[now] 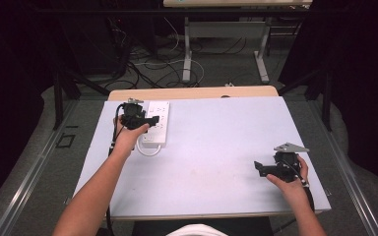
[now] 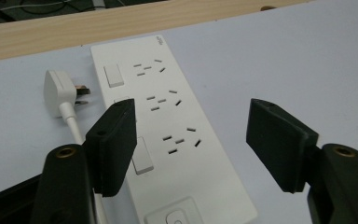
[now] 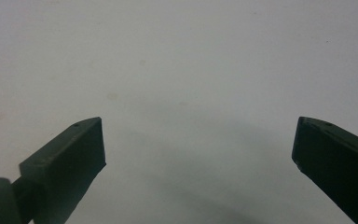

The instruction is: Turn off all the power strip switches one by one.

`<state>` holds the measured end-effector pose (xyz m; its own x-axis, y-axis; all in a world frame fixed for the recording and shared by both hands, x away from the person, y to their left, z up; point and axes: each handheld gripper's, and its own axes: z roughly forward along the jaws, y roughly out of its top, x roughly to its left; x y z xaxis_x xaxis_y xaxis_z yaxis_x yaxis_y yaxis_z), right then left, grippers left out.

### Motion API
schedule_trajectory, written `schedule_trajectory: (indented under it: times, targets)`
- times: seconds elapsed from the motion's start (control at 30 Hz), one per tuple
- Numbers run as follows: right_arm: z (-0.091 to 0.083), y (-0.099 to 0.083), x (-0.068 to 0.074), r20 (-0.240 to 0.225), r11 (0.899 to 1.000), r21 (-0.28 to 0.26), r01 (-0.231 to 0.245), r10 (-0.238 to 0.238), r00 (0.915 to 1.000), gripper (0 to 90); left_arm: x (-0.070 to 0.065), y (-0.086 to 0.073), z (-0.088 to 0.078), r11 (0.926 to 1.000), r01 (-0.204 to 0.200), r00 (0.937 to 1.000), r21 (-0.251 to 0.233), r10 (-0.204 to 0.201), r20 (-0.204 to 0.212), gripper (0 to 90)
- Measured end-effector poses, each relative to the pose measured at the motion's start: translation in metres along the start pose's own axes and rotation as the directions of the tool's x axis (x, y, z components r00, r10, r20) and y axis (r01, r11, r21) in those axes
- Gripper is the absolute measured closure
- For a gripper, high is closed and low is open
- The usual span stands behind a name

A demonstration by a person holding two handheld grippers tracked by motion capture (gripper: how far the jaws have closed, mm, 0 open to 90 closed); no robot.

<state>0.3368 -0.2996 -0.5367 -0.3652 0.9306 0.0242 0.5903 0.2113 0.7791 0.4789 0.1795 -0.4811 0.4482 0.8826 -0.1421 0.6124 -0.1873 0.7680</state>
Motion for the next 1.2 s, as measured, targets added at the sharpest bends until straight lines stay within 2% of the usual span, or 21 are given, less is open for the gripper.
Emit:
schedule_trajectory:
  times: [0.07,0.1,0.2,0.33,0.37,0.4,0.43,0.5,0.53,0.6,0.7,0.77,0.87,0.93,1.0,1.2]
  targets:
    - [0.000,0.000,0.000,0.000,1.000,0.000,-0.006,0.006,1.0000,2.0,-0.002,-0.002,-0.005,0.9999,0.004,0.9997,-0.013,-0.004,0.023,31.1]
    - [0.000,0.000,0.001,0.000,1.000,-0.001,-0.009,0.009,1.0000,2.0,-0.003,-0.003,-0.008,0.9997,-0.005,0.9994,-0.023,0.006,0.033,30.5]
    - [-0.001,0.000,0.000,-0.001,1.000,-0.004,-0.008,0.008,1.0000,2.1,-0.007,-0.008,-0.017,0.9993,-0.017,0.9989,-0.033,0.019,0.044,29.0]
    - [-0.002,0.000,0.000,0.001,1.000,-0.006,-0.009,0.009,1.0000,2.1,-0.011,-0.016,-0.029,0.9993,0.004,0.9973,-0.037,-0.001,0.074,27.5]
    - [-0.002,0.000,0.000,0.000,1.000,-0.007,-0.008,0.008,1.0000,2.0,-0.012,-0.017,-0.031,0.9990,-0.006,0.9973,-0.045,0.009,0.073,25.6]
    - [-0.002,0.001,0.000,0.000,1.000,-0.007,-0.007,0.007,1.0000,2.0,-0.014,-0.019,-0.033,0.9987,0.010,0.9968,-0.050,-0.006,0.080,23.5]
    - [-0.002,0.001,0.001,-0.001,1.000,-0.008,-0.008,0.008,1.0000,2.0,-0.014,-0.021,-0.036,0.9989,-0.001,0.9969,-0.046,0.005,0.079,21.9]
    - [-0.002,0.001,0.001,-0.001,1.000,-0.009,-0.009,0.009,1.0000,2.1,-0.017,-0.026,-0.041,0.9979,0.024,0.9957,-0.059,-0.018,0.091,17.5]
    - [-0.003,0.001,0.001,-0.001,1.000,-0.009,-0.009,0.009,1.0000,2.1,-0.018,-0.028,-0.044,0.9977,0.023,0.9955,-0.065,-0.017,0.094,15.6]
    - [-0.003,0.001,0.001,-0.001,1.000,-0.011,-0.008,0.008,1.0000,2.0,-0.019,-0.033,-0.049,0.9974,0.034,0.9928,-0.063,-0.026,0.117,13.8]
    - [-0.003,0.001,0.001,0.000,1.000,-0.012,-0.007,0.007,1.0000,2.1,-0.019,-0.041,-0.056,0.9972,0.047,0.9883,-0.058,-0.038,0.148,3.8]
    - [-0.003,0.001,0.001,-0.001,1.000,-0.011,-0.009,0.009,1.0000,2.0,-0.019,-0.048,-0.061,0.9960,0.061,0.9876,-0.065,-0.051,0.149,0.4]
    - [-0.003,0.001,0.001,0.002,1.000,-0.012,-0.009,0.009,1.0000,2.0,-0.016,-0.058,-0.068,0.9923,0.091,0.9866,-0.084,-0.078,0.143,0.4]
    - [-0.003,0.001,0.001,-0.001,1.000,-0.012,-0.012,0.012,0.9999,2.0,-0.014,-0.063,-0.072,0.9888,0.117,0.9828,-0.093,-0.102,0.154,0.4]
    - [-0.003,0.001,0.000,-0.001,1.000,-0.012,-0.013,0.013,0.9999,2.0,-0.010,-0.069,-0.077,0.9880,0.120,0.9815,-0.097,-0.104,0.161,0.4]
    - [-0.003,0.001,0.000,0.002,1.000,-0.010,-0.014,0.014,0.9999,2.0,0.000,-0.085,-0.087,0.9839,0.148,0.9812,-0.100,-0.133,0.140,0.4]
